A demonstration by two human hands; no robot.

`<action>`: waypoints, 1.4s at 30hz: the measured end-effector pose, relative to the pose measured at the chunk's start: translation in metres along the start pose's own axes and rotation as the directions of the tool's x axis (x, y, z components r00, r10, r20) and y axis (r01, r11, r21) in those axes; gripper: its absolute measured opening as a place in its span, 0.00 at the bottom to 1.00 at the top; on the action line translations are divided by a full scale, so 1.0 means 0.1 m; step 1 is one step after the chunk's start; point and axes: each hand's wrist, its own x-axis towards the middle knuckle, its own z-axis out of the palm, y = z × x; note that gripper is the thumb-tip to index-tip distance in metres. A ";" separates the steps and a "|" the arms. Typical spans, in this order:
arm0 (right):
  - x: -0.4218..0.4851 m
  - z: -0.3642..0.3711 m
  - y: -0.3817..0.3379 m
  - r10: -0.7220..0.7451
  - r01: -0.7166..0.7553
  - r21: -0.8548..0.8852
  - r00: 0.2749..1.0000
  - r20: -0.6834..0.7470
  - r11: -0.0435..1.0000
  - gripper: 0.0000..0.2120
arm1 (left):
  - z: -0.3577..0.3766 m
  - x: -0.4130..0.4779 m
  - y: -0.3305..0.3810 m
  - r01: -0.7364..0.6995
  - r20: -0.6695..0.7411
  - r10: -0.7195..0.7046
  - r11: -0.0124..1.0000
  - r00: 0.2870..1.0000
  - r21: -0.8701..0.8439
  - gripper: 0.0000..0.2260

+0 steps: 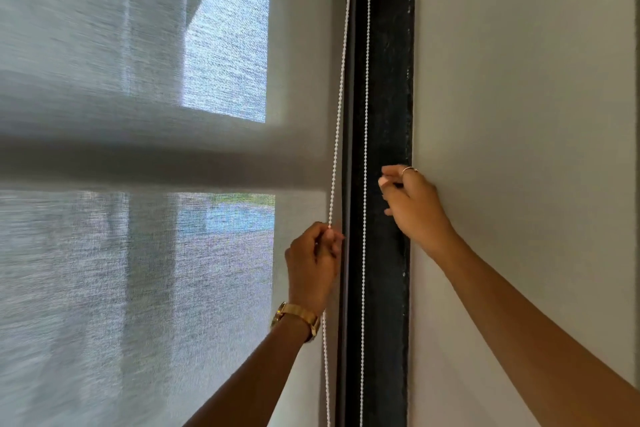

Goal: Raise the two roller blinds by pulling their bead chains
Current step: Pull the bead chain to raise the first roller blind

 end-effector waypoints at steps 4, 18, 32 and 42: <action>0.23 0.01 -0.31 0.124 -0.153 0.384 0.987 0.100 0.911 0.11 | 0.01 -0.23 0.04 -0.003 -0.019 0.002 0.999 1.000 -0.035 0.12; 0.62 -0.32 -1.11 0.111 -0.263 0.678 0.959 0.260 0.686 0.15 | 0.49 -0.54 0.26 0.031 0.010 -0.031 0.999 0.999 -0.036 0.14; -0.01 -0.35 -0.71 0.070 -0.142 0.630 0.988 0.137 0.764 0.16 | 0.34 -1.57 0.26 0.310 0.204 -0.298 0.950 0.932 -0.027 0.17; -1.06 -0.32 -0.09 0.121 -0.139 0.594 0.990 0.070 0.792 0.19 | 0.11 -1.75 0.33 0.470 0.333 -0.417 0.877 0.846 -0.096 0.15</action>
